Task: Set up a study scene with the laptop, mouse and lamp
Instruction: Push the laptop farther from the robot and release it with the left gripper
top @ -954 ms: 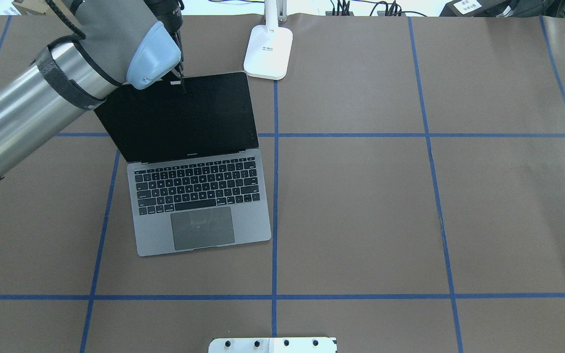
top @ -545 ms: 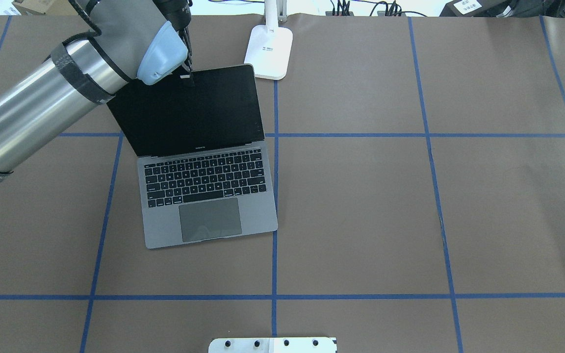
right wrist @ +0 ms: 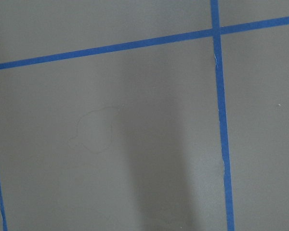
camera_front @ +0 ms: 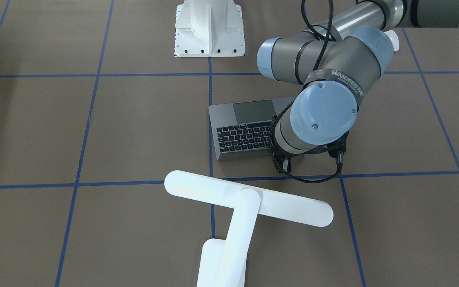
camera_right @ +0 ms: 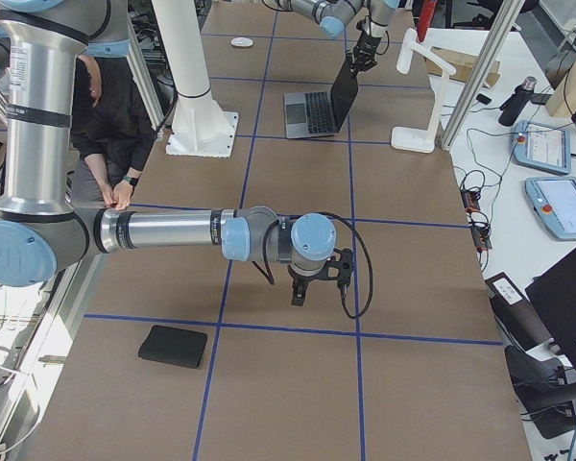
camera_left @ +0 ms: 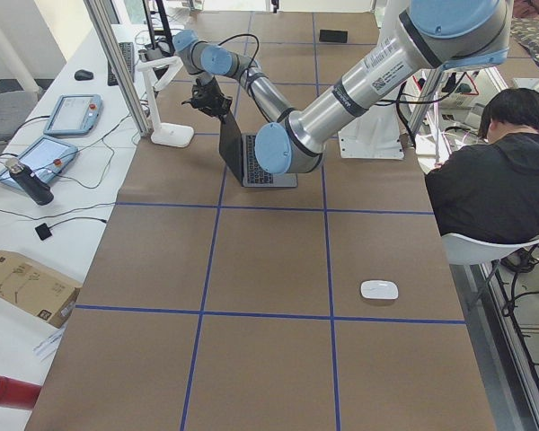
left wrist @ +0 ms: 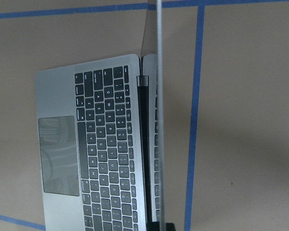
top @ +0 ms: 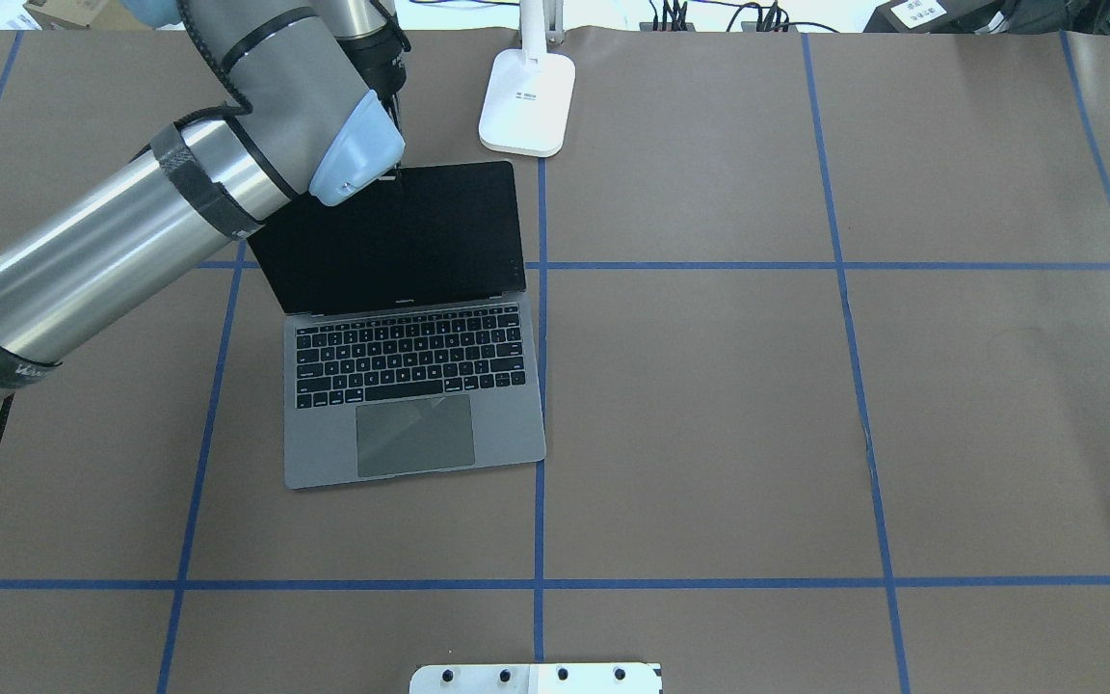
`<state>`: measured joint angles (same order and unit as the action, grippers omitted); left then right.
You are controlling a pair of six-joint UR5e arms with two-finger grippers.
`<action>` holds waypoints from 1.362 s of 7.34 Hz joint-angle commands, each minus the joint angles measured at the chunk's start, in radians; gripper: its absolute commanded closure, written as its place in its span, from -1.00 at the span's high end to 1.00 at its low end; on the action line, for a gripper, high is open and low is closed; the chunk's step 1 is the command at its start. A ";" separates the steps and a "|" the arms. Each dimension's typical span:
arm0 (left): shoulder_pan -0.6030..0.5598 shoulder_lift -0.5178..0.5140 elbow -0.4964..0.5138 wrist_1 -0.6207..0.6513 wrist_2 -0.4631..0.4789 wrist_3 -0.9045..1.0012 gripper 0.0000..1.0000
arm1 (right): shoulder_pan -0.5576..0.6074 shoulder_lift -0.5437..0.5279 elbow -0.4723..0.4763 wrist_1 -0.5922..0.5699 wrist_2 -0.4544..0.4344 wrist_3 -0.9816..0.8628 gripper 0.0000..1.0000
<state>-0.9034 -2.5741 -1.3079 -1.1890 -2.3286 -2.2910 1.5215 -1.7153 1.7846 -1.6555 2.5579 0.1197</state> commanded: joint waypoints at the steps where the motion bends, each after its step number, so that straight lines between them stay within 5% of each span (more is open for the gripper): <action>1: 0.012 -0.008 0.001 -0.004 0.018 0.018 -1.00 | 0.000 0.002 -0.001 0.000 -0.001 0.000 1.00; 6: 0.023 0.000 0.004 -0.055 0.020 0.019 -1.00 | -0.001 0.005 -0.002 0.000 -0.001 0.000 1.00; 7: 0.023 0.006 0.006 -0.057 0.020 0.019 -0.33 | 0.000 0.006 -0.001 -0.001 -0.001 0.000 1.00; 8: 0.023 0.008 0.006 -0.055 0.020 0.019 0.65 | 0.000 0.011 -0.002 -0.004 -0.001 0.002 1.00; 9: 0.023 0.006 0.004 -0.055 0.032 0.019 1.00 | -0.001 0.013 -0.002 -0.004 -0.001 0.002 1.00; 10: 0.023 0.006 -0.005 -0.050 0.050 0.018 1.00 | 0.000 0.013 -0.002 -0.004 -0.001 0.002 1.00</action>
<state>-0.8806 -2.5681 -1.3057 -1.2427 -2.2959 -2.2722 1.5211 -1.7039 1.7828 -1.6593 2.5571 0.1210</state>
